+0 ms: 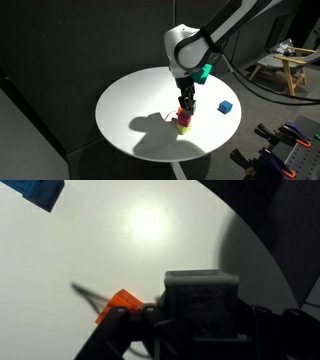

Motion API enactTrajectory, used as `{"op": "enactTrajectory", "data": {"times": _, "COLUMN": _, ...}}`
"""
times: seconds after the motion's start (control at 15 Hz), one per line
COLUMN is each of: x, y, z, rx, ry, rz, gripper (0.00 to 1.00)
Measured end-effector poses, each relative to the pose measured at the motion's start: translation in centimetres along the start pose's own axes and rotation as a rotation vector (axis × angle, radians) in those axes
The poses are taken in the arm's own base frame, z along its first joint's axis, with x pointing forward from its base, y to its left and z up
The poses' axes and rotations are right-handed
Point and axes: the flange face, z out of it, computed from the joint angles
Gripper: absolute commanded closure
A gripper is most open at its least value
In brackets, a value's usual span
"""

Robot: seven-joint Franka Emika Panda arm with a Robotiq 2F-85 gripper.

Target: Pick up the gray block and put it on the pink block

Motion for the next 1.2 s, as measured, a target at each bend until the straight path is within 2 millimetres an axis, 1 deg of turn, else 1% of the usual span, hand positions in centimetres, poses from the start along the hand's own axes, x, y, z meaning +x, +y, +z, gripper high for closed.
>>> {"op": "enactTrajectory", "data": {"times": 0.33, "x": 0.3, "y": -1.2, "z": 0.2, "rx": -0.016, "ry": 0.034, "rz": -0.030, "gripper": 0.75}}
{"op": "enactTrajectory", "data": {"times": 0.6, "x": 0.3, "y": -1.4, "z": 0.5, "rx": -0.028, "ry": 0.033, "rz": -0.043, "gripper": 0.75}}
{"op": "enactTrajectory", "data": {"times": 0.67, "x": 0.3, "y": -1.4, "z": 0.6, "rx": -0.031, "ry": 0.032, "rz": -0.045, "gripper": 0.25}}
{"op": "enactTrajectory", "data": {"times": 0.73, "x": 0.3, "y": -1.3, "z": 0.6, "rx": -0.033, "ry": 0.030, "rz": -0.046, "gripper": 0.24}}
{"op": "enactTrajectory", "data": {"times": 0.87, "x": 0.3, "y": -1.3, "z": 0.8, "rx": -0.033, "ry": 0.028, "rz": -0.046, "gripper": 0.11}}
{"op": "enactTrajectory", "data": {"times": 0.93, "x": 0.3, "y": -1.3, "z": 0.9, "rx": -0.033, "ry": 0.026, "rz": -0.046, "gripper": 0.02}}
{"op": "enactTrajectory", "data": {"times": 1.0, "x": 0.4, "y": -1.3, "z": 1.1, "rx": -0.033, "ry": 0.023, "rz": -0.046, "gripper": 0.00}}
{"op": "enactTrajectory", "data": {"times": 1.2, "x": 0.4, "y": -1.2, "z": 1.4, "rx": -0.032, "ry": 0.017, "rz": -0.044, "gripper": 0.00}}
